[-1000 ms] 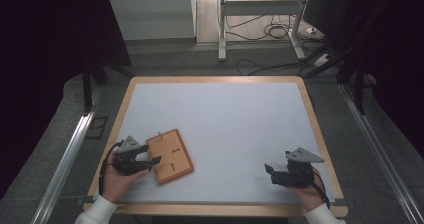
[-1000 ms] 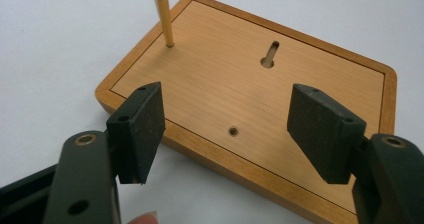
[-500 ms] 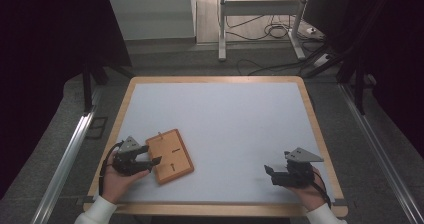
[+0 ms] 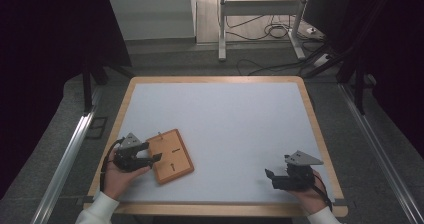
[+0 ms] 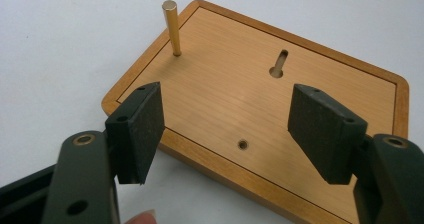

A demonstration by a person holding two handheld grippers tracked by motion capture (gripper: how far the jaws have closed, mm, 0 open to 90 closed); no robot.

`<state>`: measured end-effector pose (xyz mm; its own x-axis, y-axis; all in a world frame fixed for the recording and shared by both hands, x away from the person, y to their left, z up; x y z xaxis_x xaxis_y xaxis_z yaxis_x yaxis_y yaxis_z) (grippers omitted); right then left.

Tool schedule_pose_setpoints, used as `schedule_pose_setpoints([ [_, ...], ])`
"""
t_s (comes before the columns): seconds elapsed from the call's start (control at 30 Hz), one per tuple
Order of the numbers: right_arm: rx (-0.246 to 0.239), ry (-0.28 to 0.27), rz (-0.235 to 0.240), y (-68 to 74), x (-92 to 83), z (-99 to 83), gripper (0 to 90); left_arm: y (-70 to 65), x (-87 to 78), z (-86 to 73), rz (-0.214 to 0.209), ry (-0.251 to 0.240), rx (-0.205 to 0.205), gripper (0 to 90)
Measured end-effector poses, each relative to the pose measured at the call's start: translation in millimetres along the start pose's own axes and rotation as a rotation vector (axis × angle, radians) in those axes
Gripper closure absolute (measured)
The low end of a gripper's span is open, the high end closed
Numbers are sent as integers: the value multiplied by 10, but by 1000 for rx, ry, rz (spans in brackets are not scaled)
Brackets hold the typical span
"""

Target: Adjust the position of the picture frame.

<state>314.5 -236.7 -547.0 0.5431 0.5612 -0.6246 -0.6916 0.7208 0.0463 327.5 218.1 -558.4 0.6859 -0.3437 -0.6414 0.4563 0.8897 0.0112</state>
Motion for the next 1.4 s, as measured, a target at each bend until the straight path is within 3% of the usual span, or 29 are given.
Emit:
schedule_pose_setpoints([
  [0.2, -9, 24, 9, 10, 40, -31, 129, 50, 18, 24, 15, -13, -18, 293],
  [0.4, -6, 24, 10, 26, 41, -33, 129, 66, 98, 89, 13, -20, 1, 295],
  [0.53, 0, 21, 9, 34, 26, -30, 130, 69, 214, 148, 19, -10, 41, 295],
  [0.73, 5, 25, 11, 32, 43, -36, 131, 111, 337, 220, 13, -16, 30, 299],
  [0.9, 4, 21, 10, 45, 29, -31, 132, 143, 419, 281, 15, -21, 33, 370],
  [1.23, 8, 23, 5, 20, 31, -36, 133, 159, 514, 311, 8, -4, 78, 532],
  [1.4, 7, 29, 3, 26, 36, -43, 134, 169, 550, 330, 10, -10, 83, 653],
])
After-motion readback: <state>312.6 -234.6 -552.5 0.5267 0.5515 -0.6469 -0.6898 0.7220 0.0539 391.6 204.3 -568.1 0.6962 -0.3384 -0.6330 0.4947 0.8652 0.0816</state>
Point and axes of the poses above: each handheld gripper's, and its own axes: x roughly forward along the jaws, z roughly out of its top, y roughly to its left, the point moved 6 cm from there along x, roughly forward along the jaws, and after that the axes turned 9 degrees about z, right-handed, at the moved point
